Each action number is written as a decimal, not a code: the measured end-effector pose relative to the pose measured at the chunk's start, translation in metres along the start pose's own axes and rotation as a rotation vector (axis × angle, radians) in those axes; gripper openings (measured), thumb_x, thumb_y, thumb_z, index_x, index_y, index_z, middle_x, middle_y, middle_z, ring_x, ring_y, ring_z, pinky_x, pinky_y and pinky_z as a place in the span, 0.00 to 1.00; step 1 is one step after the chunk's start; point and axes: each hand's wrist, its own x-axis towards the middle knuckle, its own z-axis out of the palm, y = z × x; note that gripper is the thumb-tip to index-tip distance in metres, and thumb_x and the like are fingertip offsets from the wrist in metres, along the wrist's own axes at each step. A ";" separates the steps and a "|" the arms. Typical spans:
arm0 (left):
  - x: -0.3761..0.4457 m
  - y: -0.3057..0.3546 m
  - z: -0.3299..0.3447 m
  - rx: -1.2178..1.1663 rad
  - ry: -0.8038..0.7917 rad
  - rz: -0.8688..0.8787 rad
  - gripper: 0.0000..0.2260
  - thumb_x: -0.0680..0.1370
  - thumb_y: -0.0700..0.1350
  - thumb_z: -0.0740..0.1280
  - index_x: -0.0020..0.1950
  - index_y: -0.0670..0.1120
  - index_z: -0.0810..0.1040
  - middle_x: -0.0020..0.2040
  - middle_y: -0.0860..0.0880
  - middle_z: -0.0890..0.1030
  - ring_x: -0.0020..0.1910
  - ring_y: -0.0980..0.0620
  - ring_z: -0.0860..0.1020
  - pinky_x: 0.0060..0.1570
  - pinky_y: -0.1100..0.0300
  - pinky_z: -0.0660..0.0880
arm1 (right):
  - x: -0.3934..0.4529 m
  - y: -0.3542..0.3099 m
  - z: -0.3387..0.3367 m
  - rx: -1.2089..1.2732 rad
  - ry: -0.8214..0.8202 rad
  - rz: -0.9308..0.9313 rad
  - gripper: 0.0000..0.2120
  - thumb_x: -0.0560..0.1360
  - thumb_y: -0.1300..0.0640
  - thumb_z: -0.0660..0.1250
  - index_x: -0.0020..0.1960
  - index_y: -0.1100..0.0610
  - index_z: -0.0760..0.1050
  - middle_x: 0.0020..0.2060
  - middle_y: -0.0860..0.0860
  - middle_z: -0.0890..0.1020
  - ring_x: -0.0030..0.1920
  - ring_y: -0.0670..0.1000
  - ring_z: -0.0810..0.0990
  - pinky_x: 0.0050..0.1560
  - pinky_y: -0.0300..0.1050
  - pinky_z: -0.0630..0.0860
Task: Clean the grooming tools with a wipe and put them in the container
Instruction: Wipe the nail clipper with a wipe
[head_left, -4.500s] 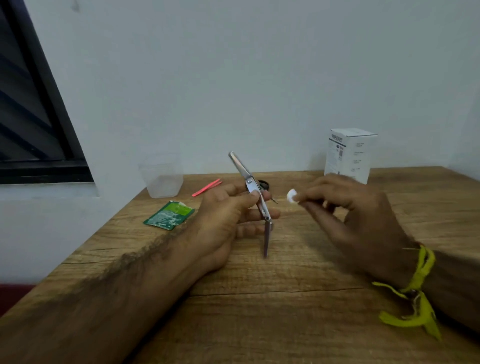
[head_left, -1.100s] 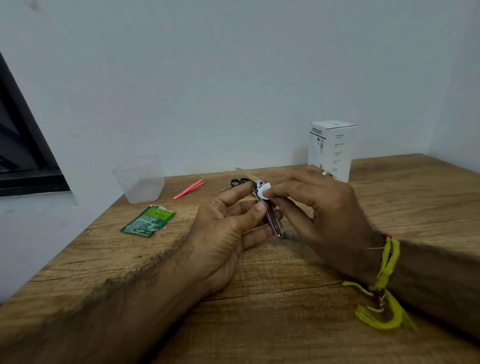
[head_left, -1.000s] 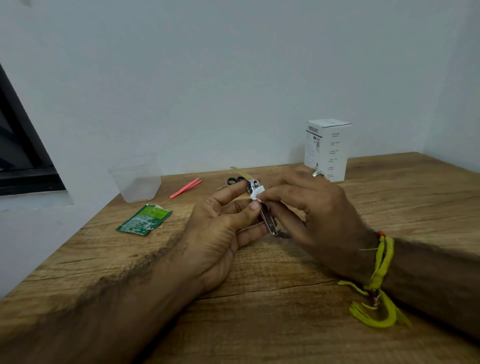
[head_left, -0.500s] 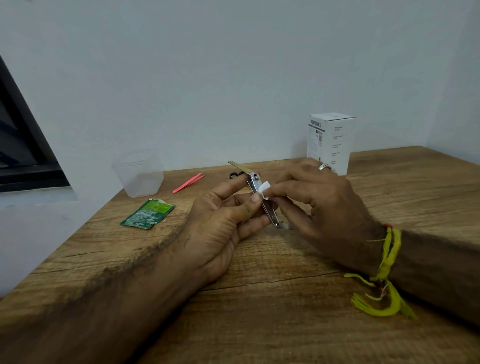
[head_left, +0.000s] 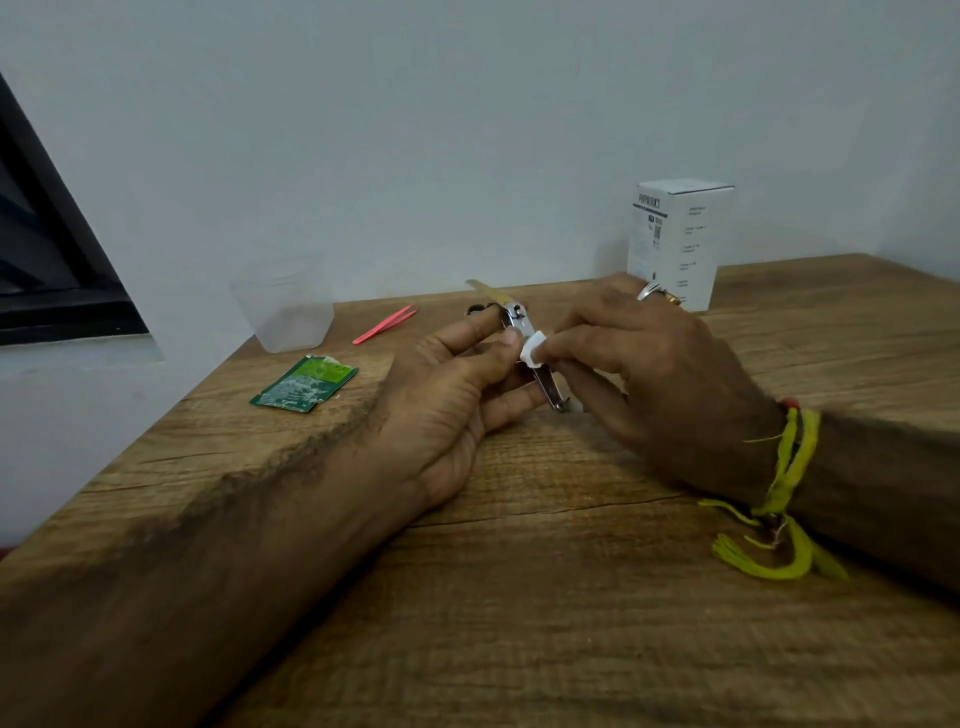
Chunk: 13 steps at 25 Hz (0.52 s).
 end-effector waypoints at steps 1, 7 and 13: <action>0.000 0.000 -0.001 0.002 0.001 0.001 0.15 0.80 0.34 0.64 0.67 0.37 0.77 0.60 0.37 0.83 0.53 0.44 0.85 0.45 0.52 0.84 | 0.001 0.000 0.000 0.008 0.007 0.007 0.06 0.76 0.63 0.68 0.50 0.62 0.83 0.43 0.54 0.82 0.45 0.57 0.78 0.46 0.56 0.75; 0.002 0.000 -0.001 0.013 0.025 0.014 0.15 0.80 0.33 0.65 0.67 0.37 0.77 0.59 0.36 0.83 0.51 0.45 0.85 0.43 0.53 0.84 | 0.000 -0.001 0.000 0.015 0.000 -0.024 0.06 0.76 0.62 0.68 0.50 0.62 0.83 0.43 0.55 0.82 0.45 0.58 0.78 0.45 0.57 0.75; 0.003 -0.001 -0.001 0.037 0.047 0.036 0.15 0.81 0.33 0.64 0.67 0.38 0.77 0.57 0.37 0.84 0.49 0.45 0.85 0.44 0.51 0.84 | -0.001 -0.001 -0.003 -0.038 -0.039 -0.059 0.07 0.76 0.61 0.67 0.50 0.60 0.83 0.44 0.55 0.83 0.45 0.59 0.80 0.42 0.58 0.76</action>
